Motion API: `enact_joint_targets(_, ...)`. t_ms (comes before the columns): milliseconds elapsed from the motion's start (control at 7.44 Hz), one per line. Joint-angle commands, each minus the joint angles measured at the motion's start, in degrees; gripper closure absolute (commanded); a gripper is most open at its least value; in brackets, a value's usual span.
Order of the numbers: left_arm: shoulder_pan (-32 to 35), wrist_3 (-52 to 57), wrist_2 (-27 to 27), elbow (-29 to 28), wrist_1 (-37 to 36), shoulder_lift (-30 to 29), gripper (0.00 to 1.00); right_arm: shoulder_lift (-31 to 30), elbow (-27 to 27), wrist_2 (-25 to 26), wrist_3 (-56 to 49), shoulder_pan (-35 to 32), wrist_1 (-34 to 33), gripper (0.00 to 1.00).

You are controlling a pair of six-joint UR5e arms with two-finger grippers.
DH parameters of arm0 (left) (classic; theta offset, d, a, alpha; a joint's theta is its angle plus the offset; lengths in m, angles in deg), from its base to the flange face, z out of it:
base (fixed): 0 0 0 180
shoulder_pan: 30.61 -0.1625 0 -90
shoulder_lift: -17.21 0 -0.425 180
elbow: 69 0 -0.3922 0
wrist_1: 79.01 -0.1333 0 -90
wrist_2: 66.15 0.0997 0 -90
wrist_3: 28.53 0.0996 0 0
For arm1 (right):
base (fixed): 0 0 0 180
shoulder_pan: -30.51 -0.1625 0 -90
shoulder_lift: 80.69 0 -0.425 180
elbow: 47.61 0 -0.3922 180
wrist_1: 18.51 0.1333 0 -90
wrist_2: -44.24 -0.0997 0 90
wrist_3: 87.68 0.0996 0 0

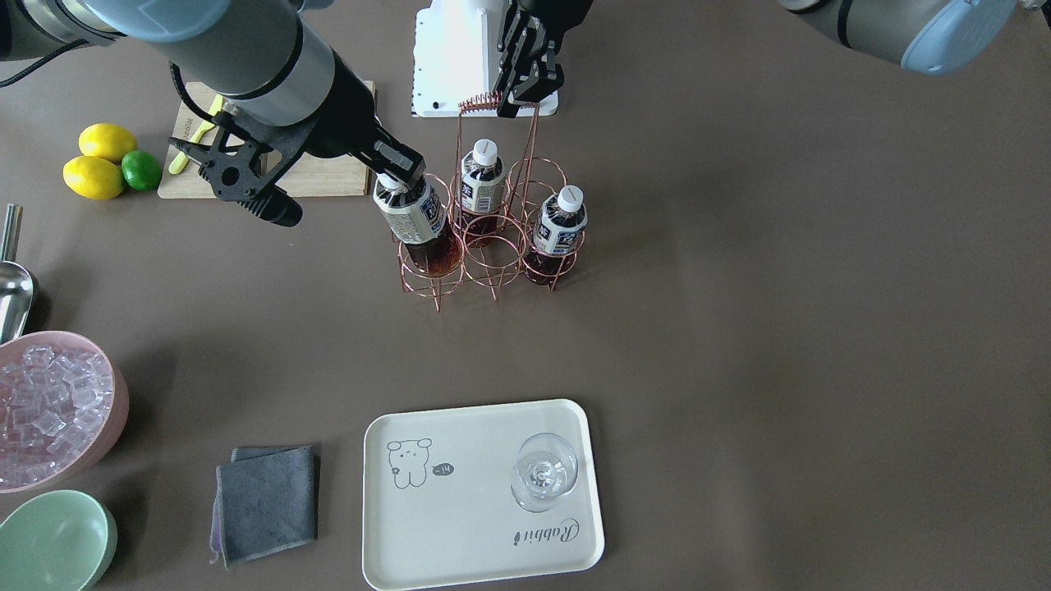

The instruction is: Take tea from basket to plate

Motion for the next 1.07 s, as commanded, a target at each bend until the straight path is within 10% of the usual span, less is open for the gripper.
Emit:
enact_joint_targets(0,0.0,0.0,0.0,0.0,0.0,0.0,1.0,3.1,5.6,-0.8,-4.6,-4.3,-0.1,1.0)
enact_joint_targets(537,2.2,0.0,-0.2,3.1,-4.8,-0.7,1.0,11.8,37.5,0.2,-12.9,-5.4,17.8,1.0)
enact_joint_targets(940,5.5,0.1,-0.9,8.3,-7.4,1.3,1.0,11.9,45.7,4.2,-15.9,-5.0,25.8,1.0)
